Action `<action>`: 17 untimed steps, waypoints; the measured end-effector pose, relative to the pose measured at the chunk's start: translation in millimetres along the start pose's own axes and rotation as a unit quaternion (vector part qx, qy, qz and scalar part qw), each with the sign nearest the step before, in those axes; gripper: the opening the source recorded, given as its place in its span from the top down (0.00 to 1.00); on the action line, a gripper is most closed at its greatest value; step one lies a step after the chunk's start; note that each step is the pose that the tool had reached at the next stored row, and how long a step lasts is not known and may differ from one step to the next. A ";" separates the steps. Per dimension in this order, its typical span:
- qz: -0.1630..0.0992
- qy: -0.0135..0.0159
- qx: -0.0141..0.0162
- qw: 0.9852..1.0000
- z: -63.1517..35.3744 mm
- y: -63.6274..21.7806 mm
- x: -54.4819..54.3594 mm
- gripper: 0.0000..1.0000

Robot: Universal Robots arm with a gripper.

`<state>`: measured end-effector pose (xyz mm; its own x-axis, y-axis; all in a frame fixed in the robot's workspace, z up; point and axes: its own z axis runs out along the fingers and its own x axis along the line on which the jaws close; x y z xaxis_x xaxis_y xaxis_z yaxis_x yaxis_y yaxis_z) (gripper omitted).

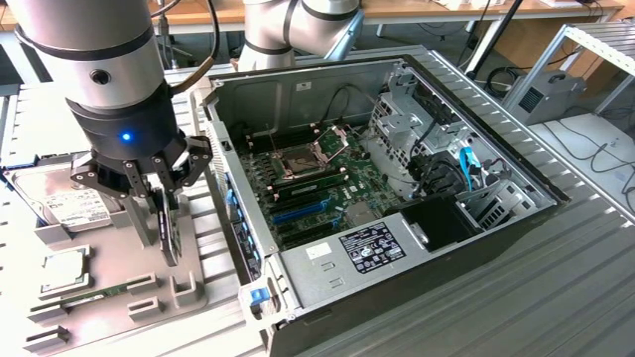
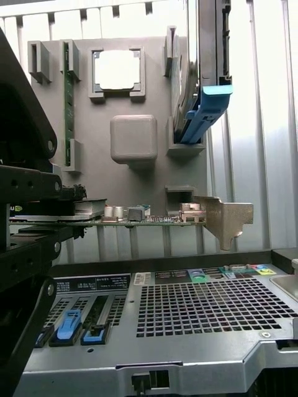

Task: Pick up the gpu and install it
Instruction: 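Pick up the gpu and move the gpu toward the slot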

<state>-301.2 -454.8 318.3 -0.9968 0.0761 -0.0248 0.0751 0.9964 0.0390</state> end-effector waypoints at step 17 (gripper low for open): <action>0.000 0.000 0.000 1.000 -7.4 0.3 -0.2 0.74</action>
<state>-301.2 -454.9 325.7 -0.9968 0.0761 -0.0249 0.0751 0.9964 0.0391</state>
